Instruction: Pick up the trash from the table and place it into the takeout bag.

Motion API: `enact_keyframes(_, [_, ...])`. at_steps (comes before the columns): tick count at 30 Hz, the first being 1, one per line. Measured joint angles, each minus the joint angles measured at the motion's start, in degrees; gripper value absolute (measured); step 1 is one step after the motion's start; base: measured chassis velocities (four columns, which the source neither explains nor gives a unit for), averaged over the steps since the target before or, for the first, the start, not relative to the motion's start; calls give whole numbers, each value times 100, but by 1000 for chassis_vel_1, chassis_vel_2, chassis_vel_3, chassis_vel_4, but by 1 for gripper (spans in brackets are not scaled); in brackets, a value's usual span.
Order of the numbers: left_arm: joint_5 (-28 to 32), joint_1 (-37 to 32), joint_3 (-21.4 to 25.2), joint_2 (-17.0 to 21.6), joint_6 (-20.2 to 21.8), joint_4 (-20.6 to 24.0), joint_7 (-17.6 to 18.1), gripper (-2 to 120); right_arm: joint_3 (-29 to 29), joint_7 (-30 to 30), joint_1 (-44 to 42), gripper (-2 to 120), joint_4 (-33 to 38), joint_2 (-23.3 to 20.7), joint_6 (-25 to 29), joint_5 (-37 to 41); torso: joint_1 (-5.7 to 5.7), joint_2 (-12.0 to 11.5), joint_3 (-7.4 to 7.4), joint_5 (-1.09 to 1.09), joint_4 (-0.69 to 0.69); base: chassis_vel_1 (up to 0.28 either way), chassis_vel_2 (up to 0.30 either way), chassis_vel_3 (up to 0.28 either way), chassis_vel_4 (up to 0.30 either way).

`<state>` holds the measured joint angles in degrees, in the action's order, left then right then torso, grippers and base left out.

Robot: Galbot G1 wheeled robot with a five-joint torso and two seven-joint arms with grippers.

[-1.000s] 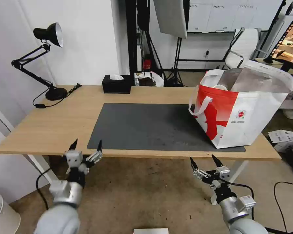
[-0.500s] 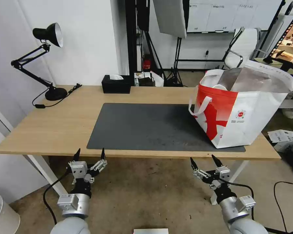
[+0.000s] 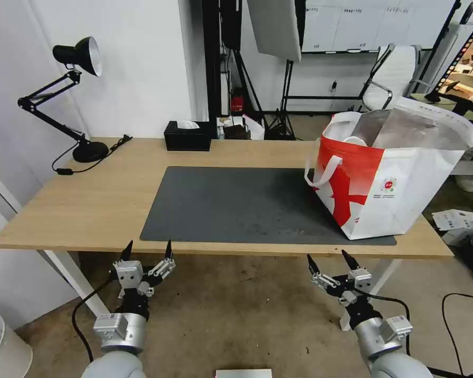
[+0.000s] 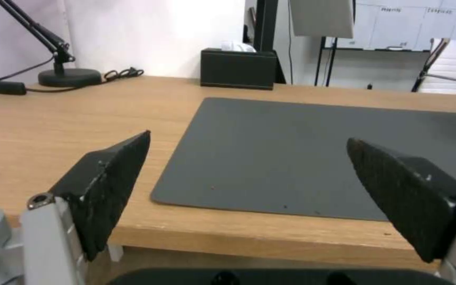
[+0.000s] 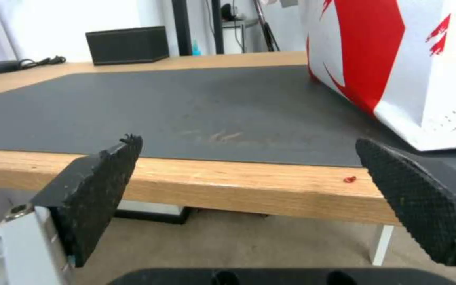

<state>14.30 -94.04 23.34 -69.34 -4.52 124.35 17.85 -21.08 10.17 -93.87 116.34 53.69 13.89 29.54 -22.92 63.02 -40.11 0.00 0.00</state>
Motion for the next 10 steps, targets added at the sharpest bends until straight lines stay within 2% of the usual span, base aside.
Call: enact_keyframes(10, [5, 6, -3, 4, 7, 1, -4, 100, 0, 0, 0, 100, 0, 0, 0, 0, 0, 0, 0, 0, 0, 0, 0, 0, 0])
